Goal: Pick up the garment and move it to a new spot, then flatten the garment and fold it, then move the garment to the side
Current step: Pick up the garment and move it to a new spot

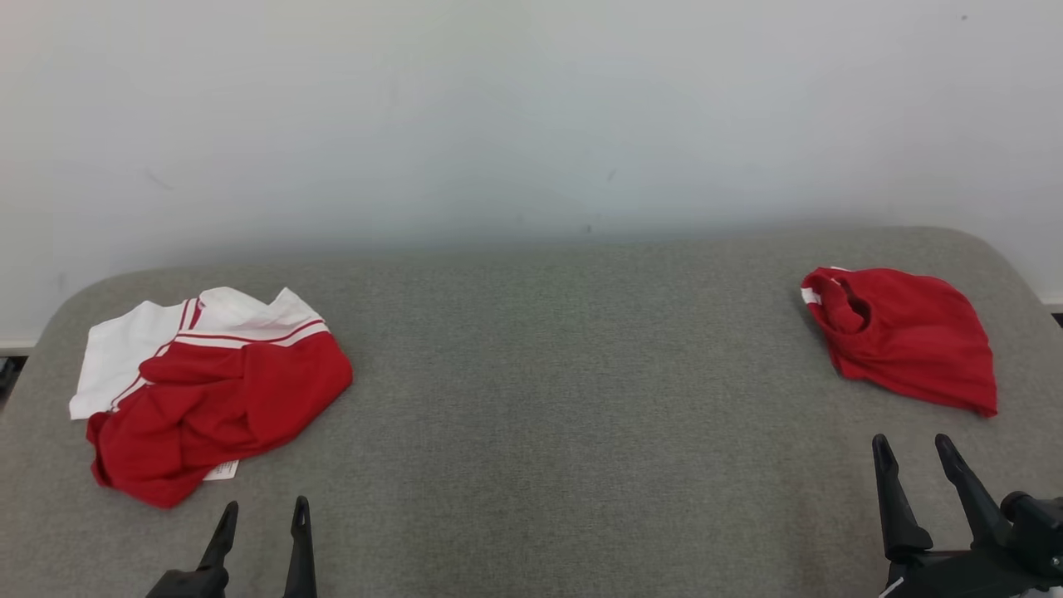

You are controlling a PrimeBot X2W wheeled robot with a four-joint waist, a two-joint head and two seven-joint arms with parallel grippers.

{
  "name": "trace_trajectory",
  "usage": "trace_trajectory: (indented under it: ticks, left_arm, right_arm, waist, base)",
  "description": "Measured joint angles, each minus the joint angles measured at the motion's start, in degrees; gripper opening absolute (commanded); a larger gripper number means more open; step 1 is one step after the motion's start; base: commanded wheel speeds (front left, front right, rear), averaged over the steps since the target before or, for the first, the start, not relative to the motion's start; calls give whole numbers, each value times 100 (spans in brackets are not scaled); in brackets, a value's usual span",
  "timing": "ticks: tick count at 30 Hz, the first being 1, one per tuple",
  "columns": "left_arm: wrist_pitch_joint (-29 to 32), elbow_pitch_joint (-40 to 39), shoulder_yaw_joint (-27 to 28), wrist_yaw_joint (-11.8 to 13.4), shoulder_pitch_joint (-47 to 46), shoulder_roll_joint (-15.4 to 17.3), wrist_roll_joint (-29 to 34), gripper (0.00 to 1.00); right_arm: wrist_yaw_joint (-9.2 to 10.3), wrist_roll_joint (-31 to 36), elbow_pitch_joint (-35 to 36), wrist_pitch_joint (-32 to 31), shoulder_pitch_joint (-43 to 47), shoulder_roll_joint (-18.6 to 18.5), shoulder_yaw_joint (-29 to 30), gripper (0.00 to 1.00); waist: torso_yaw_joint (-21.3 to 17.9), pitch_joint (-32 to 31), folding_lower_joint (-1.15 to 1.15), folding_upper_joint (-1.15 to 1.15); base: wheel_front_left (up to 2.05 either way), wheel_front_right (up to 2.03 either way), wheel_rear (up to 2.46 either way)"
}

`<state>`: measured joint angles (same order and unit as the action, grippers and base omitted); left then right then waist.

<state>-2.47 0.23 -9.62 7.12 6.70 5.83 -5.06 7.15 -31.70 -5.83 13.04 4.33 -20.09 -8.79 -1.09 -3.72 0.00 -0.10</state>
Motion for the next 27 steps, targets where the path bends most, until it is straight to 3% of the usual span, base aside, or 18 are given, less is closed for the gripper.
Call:
trace_trajectory:
  ticks: [14, 27]
  left_arm:
    - [93, -67, -27, -7, -23, 15, 16, 100]
    - [155, -160, 188, -2, -15, 70, 155, 100]
  right_arm:
    - [0, 58, 122, -170, 118, 138, 53, 100]
    - [0, 58, 153, -303, 115, 276, -59, 100]
  waist:
    - [731, -39, 0, 0]
    - [1810, -102, 0, 0]
  base:
    - [0, 0, 0]
    - [0, 0, 0]
